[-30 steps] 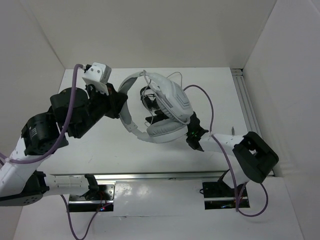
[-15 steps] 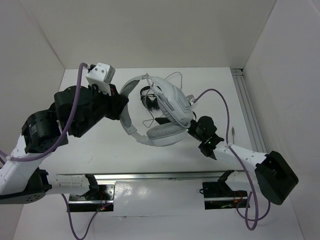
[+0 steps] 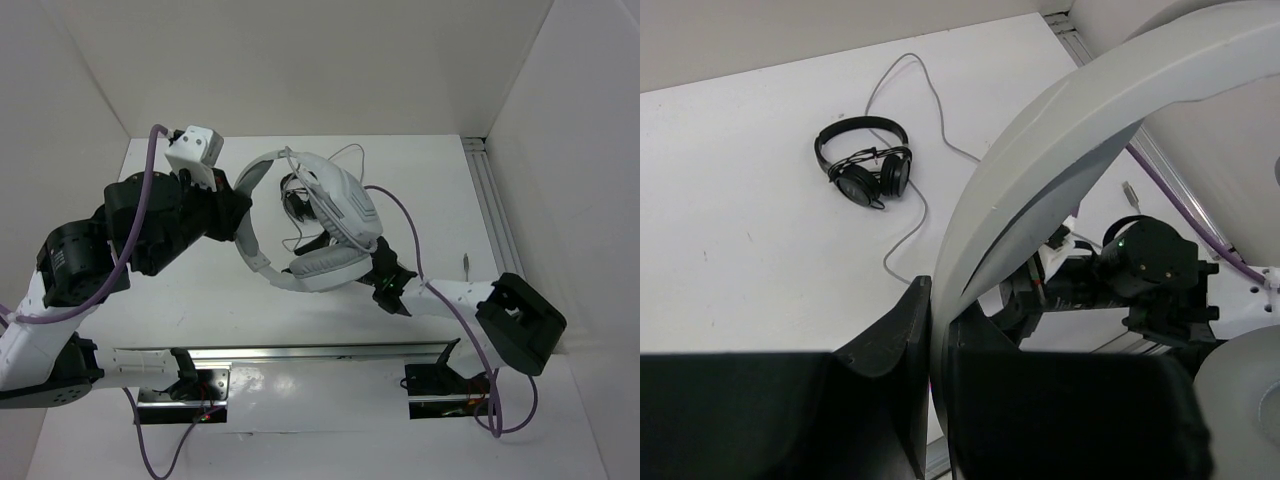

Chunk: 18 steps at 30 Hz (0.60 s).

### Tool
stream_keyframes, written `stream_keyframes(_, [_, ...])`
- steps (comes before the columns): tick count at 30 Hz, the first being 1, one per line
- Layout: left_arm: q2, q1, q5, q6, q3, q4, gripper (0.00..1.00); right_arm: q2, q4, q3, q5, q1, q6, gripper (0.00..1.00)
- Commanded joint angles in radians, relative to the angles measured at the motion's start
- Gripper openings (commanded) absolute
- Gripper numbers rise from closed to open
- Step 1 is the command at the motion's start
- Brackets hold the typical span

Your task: Wrap the headphones

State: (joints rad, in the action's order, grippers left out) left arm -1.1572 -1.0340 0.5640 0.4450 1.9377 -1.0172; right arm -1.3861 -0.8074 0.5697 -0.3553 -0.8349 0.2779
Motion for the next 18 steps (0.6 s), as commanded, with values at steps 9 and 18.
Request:
stream_keyframes(9, [0.021, -0.001, 0.000, 0.075, 0.087, 0.081, 0.00, -0.175, -0.095, 0.179, 0.122, -0.013, -0.043, 0.65])
stream_keyframes(18, [0.030, -0.001, 0.272, 0.168, 0.055, 0.034, 0.00, -0.185, -0.196, 0.069, 0.156, -0.065, -0.009, 0.00])
